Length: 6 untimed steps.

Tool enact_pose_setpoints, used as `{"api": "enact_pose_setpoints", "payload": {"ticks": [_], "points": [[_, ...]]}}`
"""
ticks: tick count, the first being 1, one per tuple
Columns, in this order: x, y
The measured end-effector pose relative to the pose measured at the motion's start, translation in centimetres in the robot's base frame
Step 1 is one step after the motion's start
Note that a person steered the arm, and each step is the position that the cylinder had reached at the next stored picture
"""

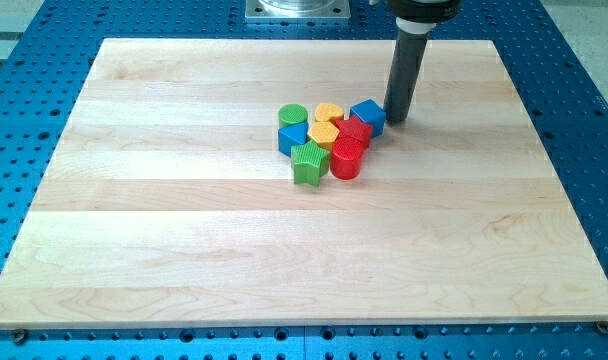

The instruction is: Push the green star into the yellow hexagon

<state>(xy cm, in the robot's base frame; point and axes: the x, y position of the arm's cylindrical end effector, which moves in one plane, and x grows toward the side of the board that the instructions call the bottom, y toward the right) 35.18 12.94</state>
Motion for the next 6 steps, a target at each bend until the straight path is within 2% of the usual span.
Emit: {"api": "enact_pose_setpoints", "payload": {"ticks": [3, 4, 6], "points": [[3.4, 0.3], [8.6, -0.1], [14.3, -8.0]]}}
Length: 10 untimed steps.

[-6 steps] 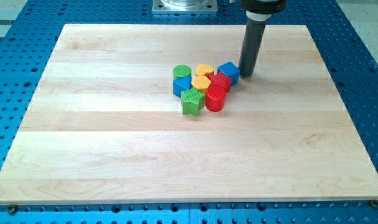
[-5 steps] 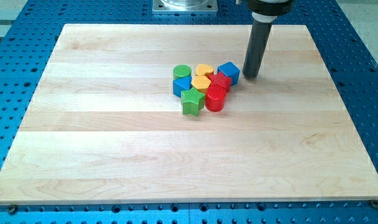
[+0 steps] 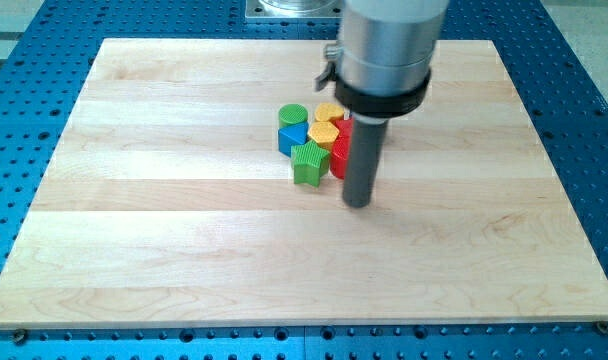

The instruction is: Push the green star into the yellow hexagon

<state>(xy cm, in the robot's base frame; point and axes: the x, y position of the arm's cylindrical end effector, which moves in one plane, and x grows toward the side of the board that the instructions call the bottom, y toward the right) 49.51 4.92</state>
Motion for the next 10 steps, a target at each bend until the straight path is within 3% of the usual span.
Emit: {"api": "enact_pose_setpoints", "payload": {"ticks": [2, 5, 6, 8, 10], "points": [[-0.8, -5.4], [-3.4, -6.2], [-4.4, -2.7], [-5.2, -1.5], [-7.3, 6.1]]}}
